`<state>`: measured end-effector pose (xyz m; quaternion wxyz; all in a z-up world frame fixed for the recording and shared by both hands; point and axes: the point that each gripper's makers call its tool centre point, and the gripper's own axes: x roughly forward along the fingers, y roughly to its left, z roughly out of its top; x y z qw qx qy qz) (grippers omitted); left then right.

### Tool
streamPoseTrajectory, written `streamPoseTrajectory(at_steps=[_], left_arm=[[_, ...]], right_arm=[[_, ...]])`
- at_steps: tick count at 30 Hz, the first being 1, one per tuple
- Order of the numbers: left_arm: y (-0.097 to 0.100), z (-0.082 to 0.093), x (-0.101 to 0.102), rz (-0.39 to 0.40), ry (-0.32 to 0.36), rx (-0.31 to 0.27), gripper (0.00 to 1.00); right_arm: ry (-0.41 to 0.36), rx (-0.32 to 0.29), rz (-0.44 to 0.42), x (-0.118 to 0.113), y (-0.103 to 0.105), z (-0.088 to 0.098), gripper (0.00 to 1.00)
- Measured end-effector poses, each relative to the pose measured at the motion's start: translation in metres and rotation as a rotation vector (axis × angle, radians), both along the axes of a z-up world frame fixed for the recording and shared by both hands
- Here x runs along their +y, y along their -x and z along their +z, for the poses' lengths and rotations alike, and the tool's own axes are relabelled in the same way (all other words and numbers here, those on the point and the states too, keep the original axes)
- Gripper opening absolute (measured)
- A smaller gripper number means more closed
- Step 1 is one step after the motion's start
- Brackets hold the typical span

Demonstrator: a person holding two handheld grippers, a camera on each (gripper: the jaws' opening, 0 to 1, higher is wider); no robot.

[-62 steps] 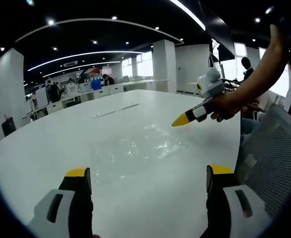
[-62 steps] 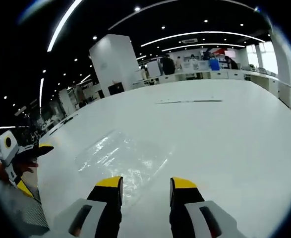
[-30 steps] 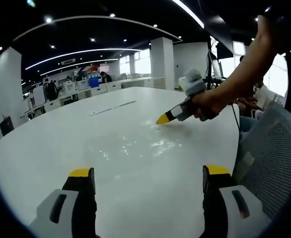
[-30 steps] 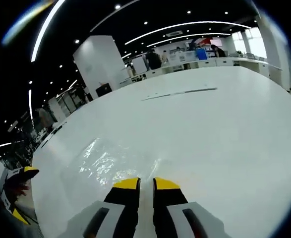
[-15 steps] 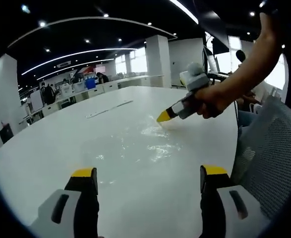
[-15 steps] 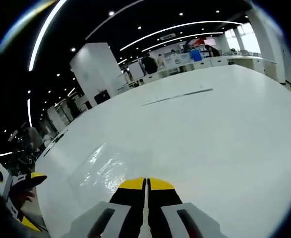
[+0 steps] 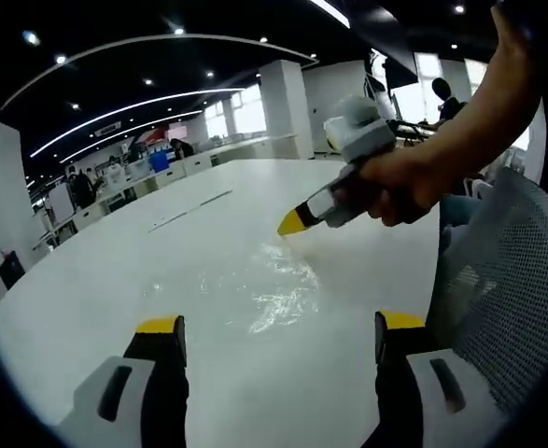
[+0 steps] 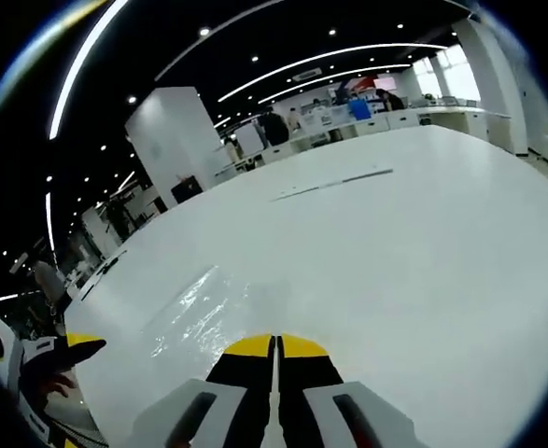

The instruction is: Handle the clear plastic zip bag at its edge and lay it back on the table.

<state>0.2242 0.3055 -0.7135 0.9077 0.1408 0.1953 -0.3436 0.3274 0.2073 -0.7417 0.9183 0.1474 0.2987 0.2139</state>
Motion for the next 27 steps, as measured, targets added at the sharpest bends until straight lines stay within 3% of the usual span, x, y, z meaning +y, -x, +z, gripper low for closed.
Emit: streamPoseTrajectory(at_steps=[2, 14, 27], left_arm=[[0.000, -0.002, -0.003, -0.006, -0.034, -0.002, 0.85], [0.000, -0.007, -0.007, 0.013, -0.044, 0.013, 0.81], [-0.002, -0.011, 0.007, 0.027, -0.081, 0.005, 0.70]], right_arm=[[-0.008, 0.006, 0.002, 0.002, 0.003, 0.001, 0.00], [-0.043, 0.011, 0.025, 0.016, 0.023, 0.011, 0.00], [-0.050, 0.016, 0.070, 0.030, 0.043, 0.017, 0.00]])
